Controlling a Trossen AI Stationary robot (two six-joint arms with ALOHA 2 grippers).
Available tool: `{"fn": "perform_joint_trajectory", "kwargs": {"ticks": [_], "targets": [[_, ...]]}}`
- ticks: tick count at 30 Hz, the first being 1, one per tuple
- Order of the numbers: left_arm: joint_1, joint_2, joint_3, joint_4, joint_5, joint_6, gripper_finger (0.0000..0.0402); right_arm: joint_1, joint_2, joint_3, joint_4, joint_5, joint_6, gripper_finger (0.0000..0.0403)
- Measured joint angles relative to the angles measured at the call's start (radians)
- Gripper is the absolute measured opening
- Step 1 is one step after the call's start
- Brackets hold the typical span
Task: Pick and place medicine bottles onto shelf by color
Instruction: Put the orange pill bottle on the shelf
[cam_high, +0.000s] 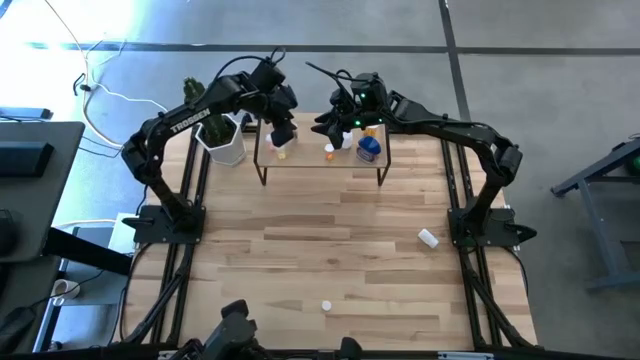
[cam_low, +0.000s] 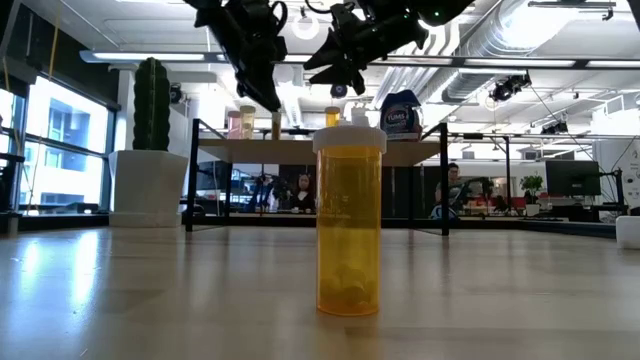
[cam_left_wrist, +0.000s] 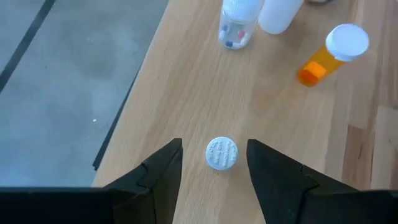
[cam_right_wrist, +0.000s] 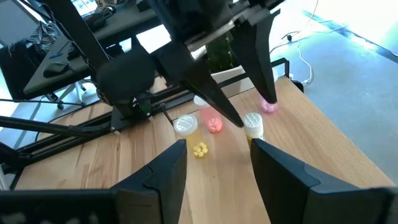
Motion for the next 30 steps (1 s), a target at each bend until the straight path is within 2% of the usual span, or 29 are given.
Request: {"fn": "perform_joint_trajectory", "kwargs": {"ticks": [6, 13, 20, 26, 30], "targets": [[0.0, -0.046, 0.0, -0.001, 0.0, -0.047, 0.017, -0.005, -0.011, 0.0, -0.001, 0.0, -0.015, 0.0169], [-0.026, -0.125, 0.0, -0.006, 0.001, -0.098, 0.017, -0.035, -0.084, 0.0, -0.014, 0.002, -0.026, 0.0169], [-0.105, -0.209, -0.009, -0.01, 0.003, -0.117, 0.017, -0.06, -0.16, 0.0, -0.138, 0.003, -0.026, 0.0169], [-0.161, -0.27, -0.114, 0.012, 0.064, -0.188, 0.017, -0.061, -0.222, 0.0, -0.27, 0.007, -0.026, 0.0169], [-0.199, -0.316, -0.239, 0.139, 0.095, -0.27, 0.017, -0.064, -0.271, 0.0, -0.352, 0.022, -0.026, 0.0169]]}}
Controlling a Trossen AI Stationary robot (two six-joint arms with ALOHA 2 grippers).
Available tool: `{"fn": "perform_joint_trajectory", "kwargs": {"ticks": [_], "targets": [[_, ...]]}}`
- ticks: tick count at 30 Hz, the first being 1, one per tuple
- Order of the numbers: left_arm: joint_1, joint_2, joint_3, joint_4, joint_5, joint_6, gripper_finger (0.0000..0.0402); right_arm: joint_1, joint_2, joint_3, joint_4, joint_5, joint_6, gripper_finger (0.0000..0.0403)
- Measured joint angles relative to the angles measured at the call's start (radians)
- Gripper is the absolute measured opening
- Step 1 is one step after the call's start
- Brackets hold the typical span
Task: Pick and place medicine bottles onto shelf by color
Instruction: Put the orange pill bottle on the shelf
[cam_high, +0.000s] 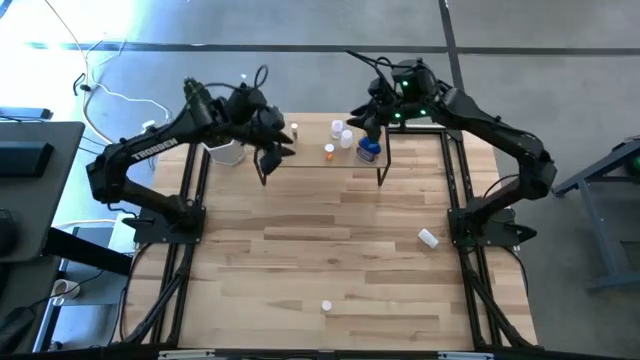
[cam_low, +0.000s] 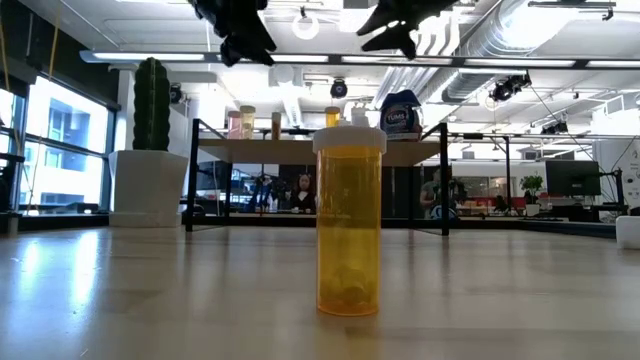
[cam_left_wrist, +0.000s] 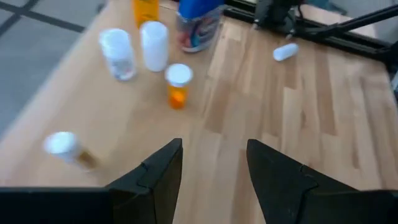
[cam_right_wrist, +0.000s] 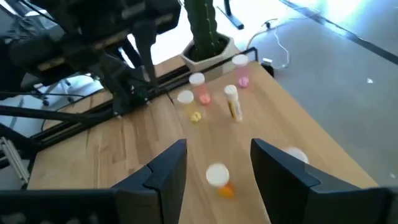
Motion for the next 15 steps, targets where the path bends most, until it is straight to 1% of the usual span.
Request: {"fn": "perform_joint_trajectory", "kwargs": {"ticks": [3, 8, 12, 15], "targets": [[-0.033, -0.022, -0.086, 0.087, 0.001, -0.058, 0.017, 0.0, -0.043, 0.0, -0.089, 0.039, 0.0, 0.0169], [-0.093, -0.05, -0.193, 0.205, 0.0, -0.132, 0.017, 0.0, -0.112, 0.0, -0.235, 0.06, 0.033, 0.0169], [-0.149, -0.06, -0.249, 0.279, 0.0, -0.175, 0.017, 0.01, -0.157, 0.0, -0.358, 0.095, 0.079, 0.0169], [-0.194, -0.061, -0.261, 0.312, 0.0, -0.186, 0.017, 0.038, -0.179, 0.0, -0.431, 0.152, 0.102, 0.0169]]}}
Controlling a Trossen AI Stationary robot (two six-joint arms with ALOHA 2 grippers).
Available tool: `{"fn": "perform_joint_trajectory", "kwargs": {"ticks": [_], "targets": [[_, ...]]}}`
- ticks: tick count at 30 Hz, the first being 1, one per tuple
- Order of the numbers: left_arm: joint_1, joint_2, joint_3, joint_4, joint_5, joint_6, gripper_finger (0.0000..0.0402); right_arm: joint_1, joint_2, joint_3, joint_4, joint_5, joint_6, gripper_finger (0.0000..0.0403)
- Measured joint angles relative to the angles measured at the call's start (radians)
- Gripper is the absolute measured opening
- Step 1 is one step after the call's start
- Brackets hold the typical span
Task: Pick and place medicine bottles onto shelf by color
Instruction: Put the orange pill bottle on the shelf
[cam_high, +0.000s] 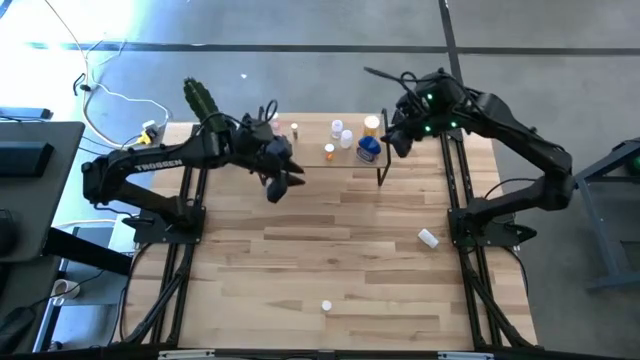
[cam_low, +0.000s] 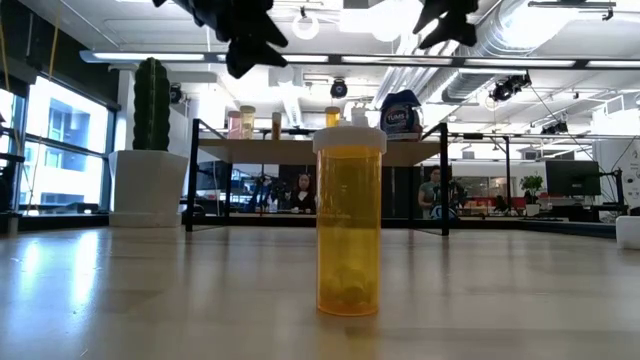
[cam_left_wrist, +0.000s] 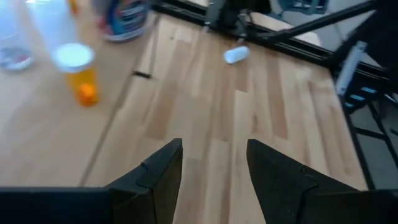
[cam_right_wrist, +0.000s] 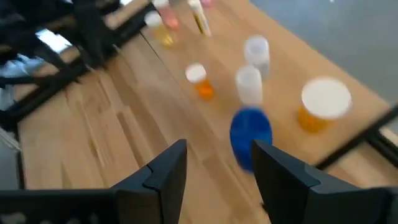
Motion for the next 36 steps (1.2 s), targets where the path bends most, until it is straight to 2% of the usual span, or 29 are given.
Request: {"fn": "perform_joint_trajectory", "kwargs": {"ticks": [6, 11, 15, 19, 27, 32, 36], "targets": [[-0.094, -0.001, -0.027, 0.048, 0.0, -0.035, 0.017, 0.102, -0.008, -0.007, -0.107, 0.072, 0.084, 0.0169], [-0.169, -0.005, -0.032, 0.003, 0.0, -0.05, 0.017, 0.239, -0.007, -0.088, -0.086, 0.072, 0.207, 0.0169], [-0.224, -0.019, -0.033, -0.027, -0.021, -0.067, 0.017, 0.368, -0.006, -0.175, 0.008, 0.073, 0.323, 0.0169], [-0.257, -0.048, -0.031, -0.081, -0.073, -0.09, 0.017, 0.494, -0.007, -0.246, 0.161, 0.077, 0.417, 0.0169], [-0.319, -0.115, -0.032, -0.209, -0.232, -0.187, 0.017, 0.698, -0.005, -0.373, 0.544, 0.159, 0.53, 0.0169], [-0.352, -0.137, -0.032, -0.25, -0.26, -0.234, 0.017, 0.79, 0.028, -0.389, 0.737, 0.245, 0.548, 0.0169], [-0.377, -0.136, -0.032, -0.257, -0.259, -0.233, 0.017, 0.84, 0.074, -0.388, 0.957, 0.29, 0.513, 0.0169]]}}
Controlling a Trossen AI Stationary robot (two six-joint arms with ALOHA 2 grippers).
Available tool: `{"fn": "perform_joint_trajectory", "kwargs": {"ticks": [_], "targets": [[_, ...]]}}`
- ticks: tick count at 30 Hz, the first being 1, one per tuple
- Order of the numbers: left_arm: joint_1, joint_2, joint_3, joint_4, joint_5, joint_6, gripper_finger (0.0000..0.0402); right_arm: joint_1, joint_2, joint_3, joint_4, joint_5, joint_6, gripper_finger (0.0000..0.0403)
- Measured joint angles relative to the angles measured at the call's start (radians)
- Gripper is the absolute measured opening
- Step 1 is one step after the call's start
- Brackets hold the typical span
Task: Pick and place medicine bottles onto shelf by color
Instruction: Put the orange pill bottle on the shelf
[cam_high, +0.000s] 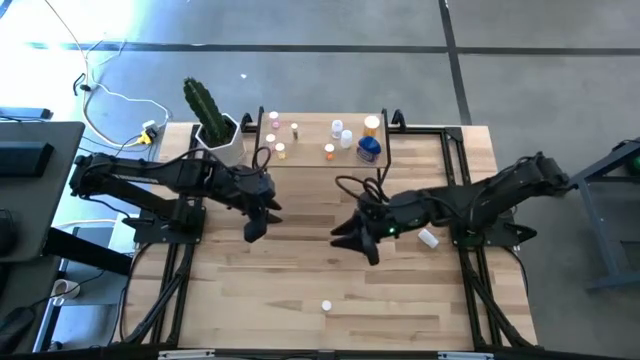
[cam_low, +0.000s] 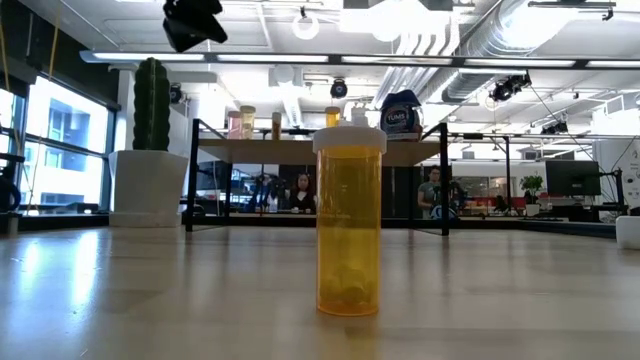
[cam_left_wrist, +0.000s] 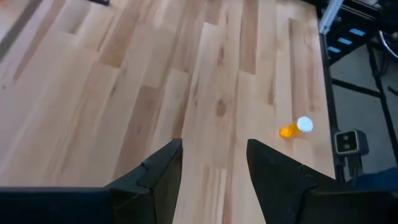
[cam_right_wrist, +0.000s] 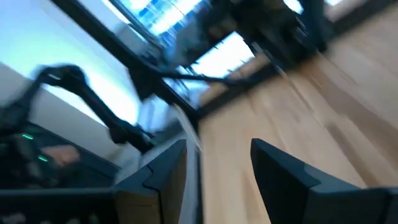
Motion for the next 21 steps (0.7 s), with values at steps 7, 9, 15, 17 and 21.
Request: {"fn": "perform_joint_trajectory", "kwargs": {"ticks": [7, 9, 15, 17, 21], "targets": [[-0.005, 0.0, 0.0, -0.109, -0.063, 0.024, 0.017, 0.054, 0.103, 0.045, 0.172, 0.036, -0.071, 0.0169], [-0.005, 0.0, 0.0, -0.149, -0.084, 0.024, 0.017, 0.067, 0.141, 0.093, 0.144, 0.037, -0.107, 0.0169], [-0.011, 0.0, 0.0, -0.227, -0.093, 0.026, 0.017, 0.106, 0.253, 0.257, -0.053, 0.032, -0.301, 0.0169], [-0.016, 0.0, 0.0, -0.227, -0.093, 0.027, 0.017, 0.118, 0.284, 0.285, -0.132, 0.032, -0.319, 0.0169], [-0.019, 0.0, 0.0, -0.227, -0.093, 0.027, 0.017, 0.145, 0.332, 0.296, -0.179, 0.031, -0.327, 0.0169]]}}
